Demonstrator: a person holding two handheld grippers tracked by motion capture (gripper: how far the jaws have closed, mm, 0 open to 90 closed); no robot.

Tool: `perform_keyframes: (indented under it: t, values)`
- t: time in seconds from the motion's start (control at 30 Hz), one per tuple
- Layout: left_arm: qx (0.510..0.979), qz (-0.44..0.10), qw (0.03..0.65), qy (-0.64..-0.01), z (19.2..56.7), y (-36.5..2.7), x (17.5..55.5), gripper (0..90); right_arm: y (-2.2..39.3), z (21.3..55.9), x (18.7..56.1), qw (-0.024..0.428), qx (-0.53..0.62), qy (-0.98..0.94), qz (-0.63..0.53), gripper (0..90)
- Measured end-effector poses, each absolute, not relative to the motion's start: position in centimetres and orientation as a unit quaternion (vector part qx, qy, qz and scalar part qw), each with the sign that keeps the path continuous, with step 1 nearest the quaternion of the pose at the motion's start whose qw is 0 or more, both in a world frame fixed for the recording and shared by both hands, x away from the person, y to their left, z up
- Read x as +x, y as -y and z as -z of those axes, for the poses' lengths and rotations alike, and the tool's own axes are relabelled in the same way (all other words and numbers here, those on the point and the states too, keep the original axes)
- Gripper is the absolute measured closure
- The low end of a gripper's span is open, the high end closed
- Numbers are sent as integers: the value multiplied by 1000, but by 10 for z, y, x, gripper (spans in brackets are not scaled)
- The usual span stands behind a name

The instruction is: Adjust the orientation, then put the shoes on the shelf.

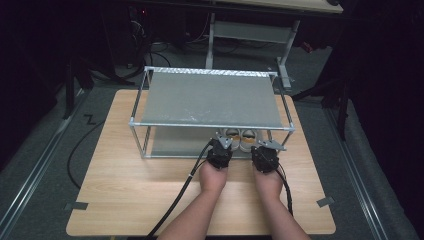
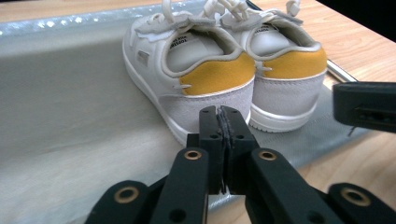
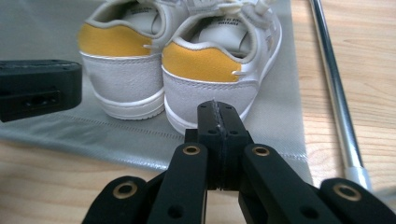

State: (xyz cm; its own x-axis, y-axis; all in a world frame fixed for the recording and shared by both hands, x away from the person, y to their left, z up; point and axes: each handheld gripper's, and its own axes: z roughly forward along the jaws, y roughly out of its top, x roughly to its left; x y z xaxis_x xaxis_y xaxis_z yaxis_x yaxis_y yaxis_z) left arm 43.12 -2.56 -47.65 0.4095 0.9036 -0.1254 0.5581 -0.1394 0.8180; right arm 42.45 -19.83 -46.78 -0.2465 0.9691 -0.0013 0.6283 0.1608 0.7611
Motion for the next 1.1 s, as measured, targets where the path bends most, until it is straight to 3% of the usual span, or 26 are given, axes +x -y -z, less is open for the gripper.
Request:
perform_keyframes:
  t: [0.23, 0.47, 0.67, 0.73, 0.83, 0.97, 1.1]
  values:
    - [724, -201, 430, -500, 472, 11, 417, 849, 204, 461, 402, 260, 536, -730, -336, 898]
    - [754, -206, 415, -465, 468, -23, 389, 857, 209, 455, 373, 250, 517, -746, -339, 898]
    - [781, -197, 382, -454, 460, -103, 345, 860, 223, 451, 349, 233, 514, -761, -319, 898]
    - [783, -183, 356, -477, 458, -152, 329, 858, 239, 449, 339, 228, 522, -765, -300, 898]
    - [787, -172, 324, -496, 460, -184, 319, 850, 251, 450, 333, 219, 534, -765, -286, 898]
    - [760, -190, 313, -537, 467, -234, 296, 839, 276, 456, 323, 211, 553, -760, -269, 897]
    - [735, -208, 341, -548, 448, -251, 295, 777, 299, 462, 325, 209, 578, -744, -261, 897]
